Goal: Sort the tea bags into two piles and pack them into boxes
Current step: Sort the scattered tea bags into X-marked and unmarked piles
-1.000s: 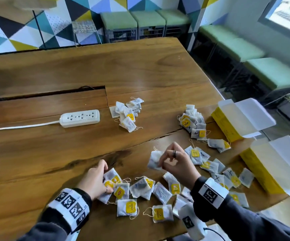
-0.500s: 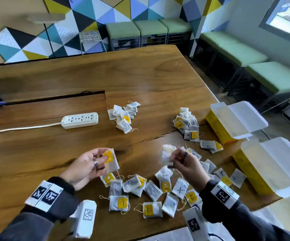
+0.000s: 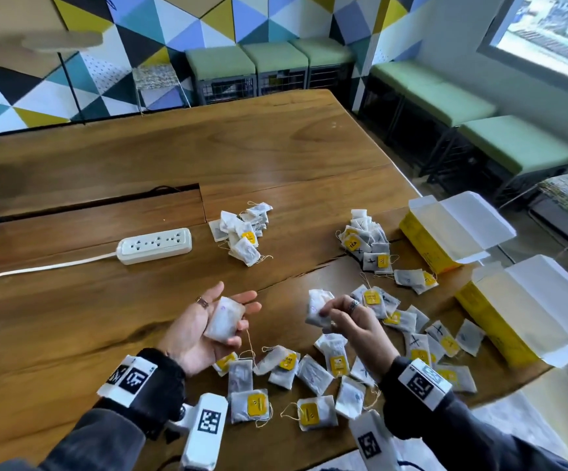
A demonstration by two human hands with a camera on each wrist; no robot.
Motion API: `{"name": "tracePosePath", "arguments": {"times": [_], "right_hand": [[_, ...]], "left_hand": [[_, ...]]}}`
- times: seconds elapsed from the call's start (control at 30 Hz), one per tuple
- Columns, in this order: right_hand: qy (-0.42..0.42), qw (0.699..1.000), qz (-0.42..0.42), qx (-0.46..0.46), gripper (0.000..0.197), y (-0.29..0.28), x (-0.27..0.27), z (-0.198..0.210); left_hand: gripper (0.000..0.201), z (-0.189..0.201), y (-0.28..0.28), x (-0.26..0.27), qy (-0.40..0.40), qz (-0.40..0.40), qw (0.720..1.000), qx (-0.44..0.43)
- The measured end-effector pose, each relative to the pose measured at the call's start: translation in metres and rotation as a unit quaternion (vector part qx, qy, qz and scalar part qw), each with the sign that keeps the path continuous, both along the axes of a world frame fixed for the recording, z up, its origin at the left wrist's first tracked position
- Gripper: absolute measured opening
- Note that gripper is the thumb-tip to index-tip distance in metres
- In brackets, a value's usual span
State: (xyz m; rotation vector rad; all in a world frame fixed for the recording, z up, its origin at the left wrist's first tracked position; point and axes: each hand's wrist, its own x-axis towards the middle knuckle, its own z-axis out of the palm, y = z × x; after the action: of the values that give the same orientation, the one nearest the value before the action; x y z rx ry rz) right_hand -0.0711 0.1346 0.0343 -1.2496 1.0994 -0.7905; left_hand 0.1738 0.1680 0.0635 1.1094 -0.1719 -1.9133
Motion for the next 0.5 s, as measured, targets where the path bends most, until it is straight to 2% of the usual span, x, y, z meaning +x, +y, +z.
{"name": "tracePosePath", "arguments": {"times": [0.1, 0.2, 0.27, 0.33, 0.4, 0.43, 0.5], "right_hand": [[0.009, 1.0, -0.001, -0.01, 0.003, 0.002, 0.011, -0.007], [-0.044, 0.998, 0.006, 0.037, 0.036, 0.002, 0.019, -0.012], [-0.031, 0.996, 0.041, 0.078, 0.045, 0.001, 0.021, -0.014], [0.067, 0.988, 0.108, 0.087, 0.034, 0.0, 0.024, -0.016], [0.169, 0.963, 0.194, 0.079, 0.014, -0.001, 0.03, -0.017], [0.223, 0.944, 0.238, 0.059, 0.007, -0.001, 0.035, -0.015], [0.343, 0.887, 0.307, -0.025, 0.009, -0.002, 0.047, -0.014]], "left_hand": [[0.035, -0.003, 0.002, 0.006, -0.023, -0.015, 1.0, 0.013], [0.027, -0.01, 0.005, 0.016, -0.074, -0.033, 0.996, 0.022], [0.028, -0.014, 0.007, 0.023, -0.114, -0.061, 0.991, 0.027], [0.026, -0.02, 0.009, 0.027, -0.152, -0.091, 0.984, 0.027], [0.023, -0.023, 0.01, 0.029, -0.177, -0.112, 0.978, 0.022], [0.023, -0.024, 0.01, 0.03, -0.184, -0.119, 0.975, 0.02], [0.026, -0.026, 0.011, 0.033, -0.187, -0.127, 0.974, 0.014]]}}
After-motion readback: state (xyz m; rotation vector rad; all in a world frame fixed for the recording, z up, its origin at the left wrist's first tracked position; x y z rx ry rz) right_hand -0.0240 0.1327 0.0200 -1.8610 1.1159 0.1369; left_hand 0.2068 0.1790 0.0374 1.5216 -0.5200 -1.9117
